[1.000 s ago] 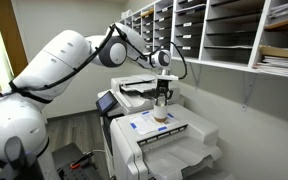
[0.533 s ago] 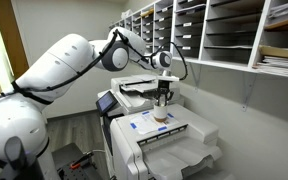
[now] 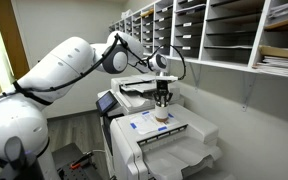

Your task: Remove the yellow marker from the white mug

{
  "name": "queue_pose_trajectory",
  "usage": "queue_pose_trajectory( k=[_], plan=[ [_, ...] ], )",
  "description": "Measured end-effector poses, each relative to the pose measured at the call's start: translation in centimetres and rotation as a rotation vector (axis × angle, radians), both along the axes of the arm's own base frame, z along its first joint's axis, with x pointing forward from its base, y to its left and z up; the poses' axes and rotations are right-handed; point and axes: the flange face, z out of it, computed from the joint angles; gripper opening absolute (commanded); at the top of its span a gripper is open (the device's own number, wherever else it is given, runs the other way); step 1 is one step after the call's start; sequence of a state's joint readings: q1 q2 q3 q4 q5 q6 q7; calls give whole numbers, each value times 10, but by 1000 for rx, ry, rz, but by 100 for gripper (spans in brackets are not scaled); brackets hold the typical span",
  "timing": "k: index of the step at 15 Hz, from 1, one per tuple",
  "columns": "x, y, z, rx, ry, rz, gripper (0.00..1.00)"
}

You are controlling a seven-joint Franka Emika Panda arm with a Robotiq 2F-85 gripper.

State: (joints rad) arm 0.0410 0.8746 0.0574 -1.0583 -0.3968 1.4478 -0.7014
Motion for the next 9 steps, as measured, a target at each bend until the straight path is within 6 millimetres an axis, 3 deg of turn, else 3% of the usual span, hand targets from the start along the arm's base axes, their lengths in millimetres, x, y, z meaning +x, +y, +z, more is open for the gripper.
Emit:
queue_pose_trajectory(
  k=[5, 9],
  plan=[
    [4, 14, 11, -24, -26, 42, 5],
    [3, 20, 61, 15, -95, 37, 5]
  ],
)
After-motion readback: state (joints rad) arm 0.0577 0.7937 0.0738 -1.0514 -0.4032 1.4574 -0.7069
